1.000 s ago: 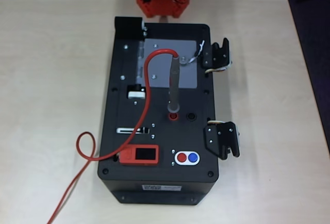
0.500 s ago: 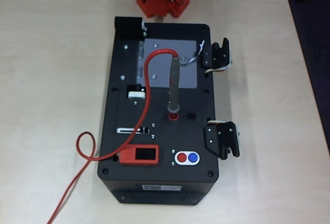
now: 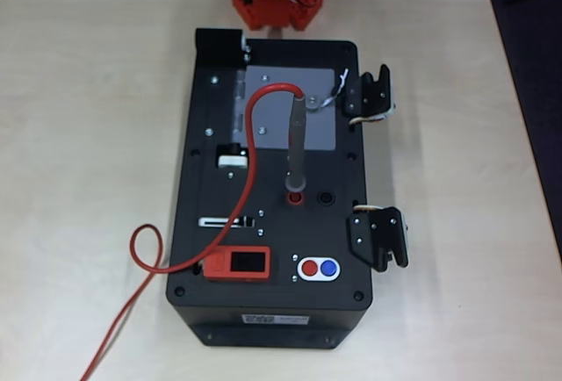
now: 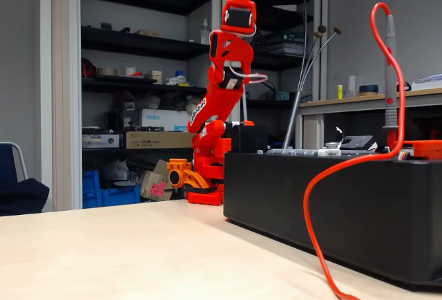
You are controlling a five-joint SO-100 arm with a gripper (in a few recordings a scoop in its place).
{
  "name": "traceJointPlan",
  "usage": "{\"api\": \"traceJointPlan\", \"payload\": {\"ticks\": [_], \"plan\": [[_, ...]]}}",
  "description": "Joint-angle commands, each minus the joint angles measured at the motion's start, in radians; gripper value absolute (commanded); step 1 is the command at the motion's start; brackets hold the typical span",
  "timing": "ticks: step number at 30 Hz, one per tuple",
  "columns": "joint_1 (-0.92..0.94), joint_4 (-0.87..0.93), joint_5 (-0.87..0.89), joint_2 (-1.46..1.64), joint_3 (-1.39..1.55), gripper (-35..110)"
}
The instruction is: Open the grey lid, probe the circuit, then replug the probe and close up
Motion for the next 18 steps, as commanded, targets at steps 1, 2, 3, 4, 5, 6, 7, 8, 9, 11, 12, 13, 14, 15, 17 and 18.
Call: {"api": "traceJointPlan", "payload": {"ticks": [1,2,3,4,5,6,7,8,9,11,12,13,14,15,17,18], "plan": [[-0.012,0.156,-0.003,0.009,-0.103,0],[-0.049,0.184,-0.058,-0.002,-0.124,0],[-0.089,0.218,-0.117,-0.009,-0.146,0],[-0.130,0.258,-0.156,-0.023,-0.167,1],[-0.143,0.279,-0.199,-0.034,-0.179,1],[-0.143,0.296,-0.276,-0.043,-0.187,1],[-0.152,0.328,-0.341,-0.051,-0.193,1],[-0.164,0.367,-0.383,-0.061,-0.198,0],[-0.175,0.423,-0.445,-0.075,-0.209,0],[-0.189,0.571,-0.558,-0.137,-0.256,1],[-0.199,0.618,-0.538,-0.173,-0.273,1],[-0.212,0.670,-0.526,-0.210,-0.291,1],[-0.225,0.715,-0.535,-0.242,-0.310,1],[-0.242,0.732,-0.566,-0.259,-0.319,1],[-0.267,0.749,-0.703,-0.305,-0.341,1],[-0.278,0.770,-0.726,-0.325,-0.353,1]]}}
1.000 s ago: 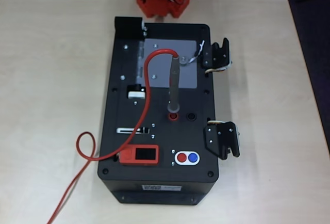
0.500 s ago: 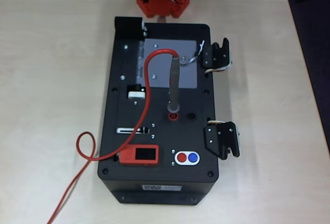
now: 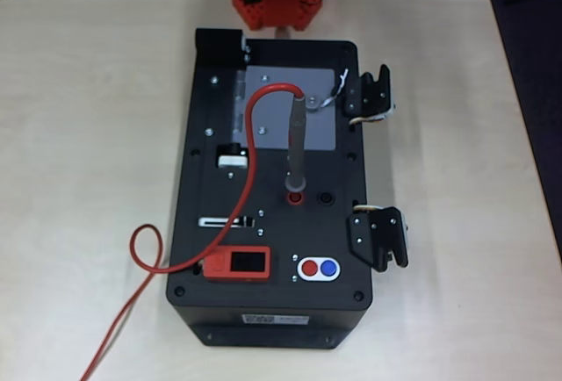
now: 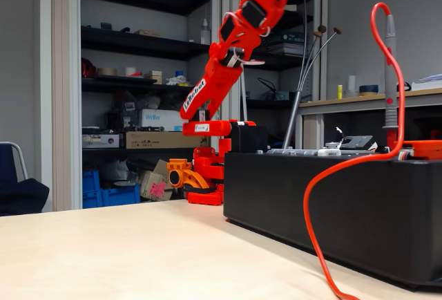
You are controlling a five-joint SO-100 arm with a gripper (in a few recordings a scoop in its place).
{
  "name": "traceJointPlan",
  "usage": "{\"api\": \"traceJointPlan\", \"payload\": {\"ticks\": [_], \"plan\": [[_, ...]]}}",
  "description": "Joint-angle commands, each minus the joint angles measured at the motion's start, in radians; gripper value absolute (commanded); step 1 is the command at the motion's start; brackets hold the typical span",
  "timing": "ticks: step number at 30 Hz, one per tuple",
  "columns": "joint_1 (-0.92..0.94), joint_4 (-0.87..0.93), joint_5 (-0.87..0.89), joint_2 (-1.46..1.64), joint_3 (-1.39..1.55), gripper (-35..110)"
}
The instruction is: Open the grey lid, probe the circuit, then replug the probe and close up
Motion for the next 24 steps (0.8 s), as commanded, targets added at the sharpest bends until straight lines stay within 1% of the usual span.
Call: {"api": "traceJointPlan", "payload": {"ticks": [1,3,4,5,8,10,13,14,18,21,24], "plan": [[-0.051,0.091,-0.083,-0.077,-0.072,1],[-0.092,0.242,-0.106,-0.129,-0.130,1],[-0.121,0.351,-0.081,-0.156,-0.160,1],[-0.143,0.417,-0.094,-0.183,-0.178,1],[-0.179,0.523,-0.325,-0.255,-0.233,1],[-0.189,0.640,-0.469,-0.316,-0.287,1],[-0.179,0.749,-0.813,-0.396,-0.342,2],[-0.172,0.773,-0.937,-0.420,-0.354,0],[-0.135,0.890,-1.318,-0.502,-0.408,0],[-0.098,0.988,-1.497,-0.571,-0.466,0],[-0.075,1.104,-1.555,-0.629,-0.512,0]]}}
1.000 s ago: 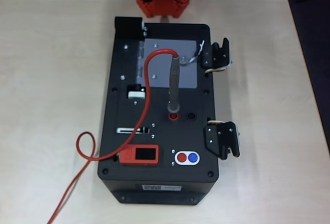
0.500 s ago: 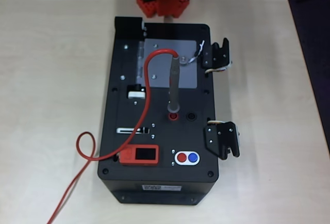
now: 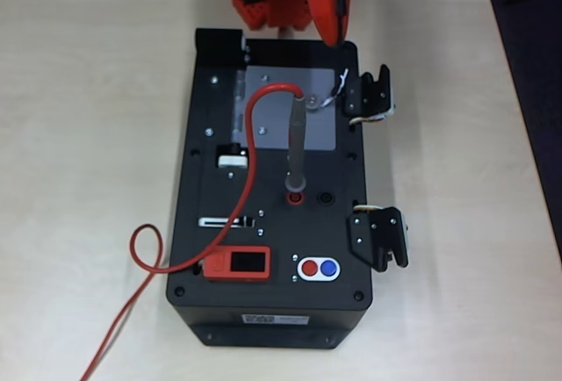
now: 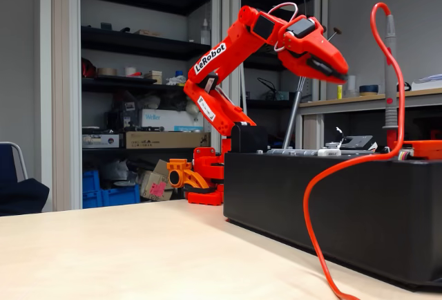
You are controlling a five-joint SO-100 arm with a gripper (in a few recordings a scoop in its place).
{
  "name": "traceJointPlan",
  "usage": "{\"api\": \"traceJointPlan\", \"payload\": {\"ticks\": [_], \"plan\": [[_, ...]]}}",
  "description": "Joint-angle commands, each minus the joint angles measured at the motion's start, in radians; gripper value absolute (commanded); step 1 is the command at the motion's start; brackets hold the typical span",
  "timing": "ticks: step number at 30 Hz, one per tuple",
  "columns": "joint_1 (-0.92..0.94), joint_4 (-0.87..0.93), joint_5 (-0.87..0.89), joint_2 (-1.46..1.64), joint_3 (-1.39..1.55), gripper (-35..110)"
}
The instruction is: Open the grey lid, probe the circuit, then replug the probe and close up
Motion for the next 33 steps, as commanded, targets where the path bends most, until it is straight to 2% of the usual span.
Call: {"api": "traceJointPlan", "payload": {"ticks": [1,4,7,13,19,33], "plan": [[0.012,0.087,-0.072,-0.037,-0.061,0],[0.006,0.089,-0.072,-0.057,-0.046,0],[-0.018,0.124,0.015,-0.086,-0.046,0],[-0.071,0.179,0.118,-0.103,0.000,15],[-0.074,0.183,0.110,-0.103,0.060,22],[-0.063,0.075,0.075,-0.210,0.078,21]]}}
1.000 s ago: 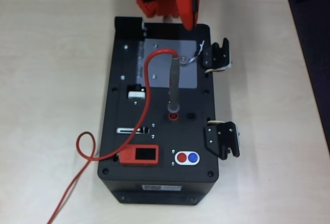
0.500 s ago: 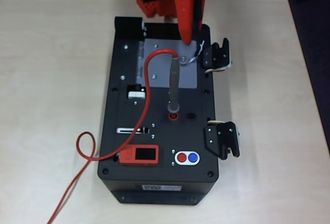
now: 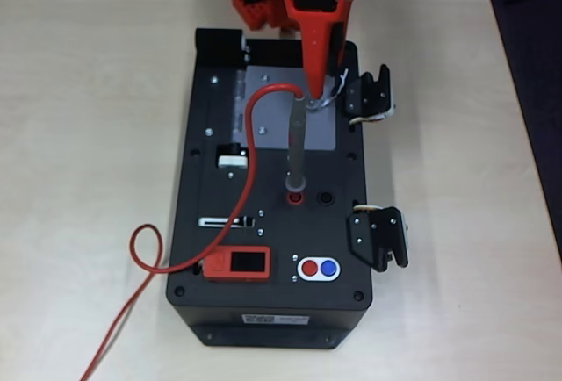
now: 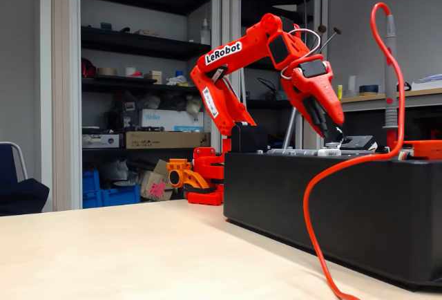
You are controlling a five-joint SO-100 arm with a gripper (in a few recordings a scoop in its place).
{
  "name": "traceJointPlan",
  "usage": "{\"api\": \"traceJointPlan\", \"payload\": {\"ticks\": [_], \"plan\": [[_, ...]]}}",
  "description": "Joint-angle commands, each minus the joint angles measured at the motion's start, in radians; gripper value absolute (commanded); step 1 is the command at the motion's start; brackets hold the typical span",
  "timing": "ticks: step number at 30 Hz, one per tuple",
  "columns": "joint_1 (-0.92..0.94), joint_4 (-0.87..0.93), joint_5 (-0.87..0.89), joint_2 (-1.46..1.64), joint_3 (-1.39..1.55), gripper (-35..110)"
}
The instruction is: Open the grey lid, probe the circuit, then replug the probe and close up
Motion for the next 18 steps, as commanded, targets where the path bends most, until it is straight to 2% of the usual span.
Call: {"api": "traceJointPlan", "payload": {"ticks": [1,18], "plan": [[-0.005,-0.021,-0.012,-0.018,-0.014,21],[-0.063,-0.084,0.021,-0.069,-0.032,11]]}}
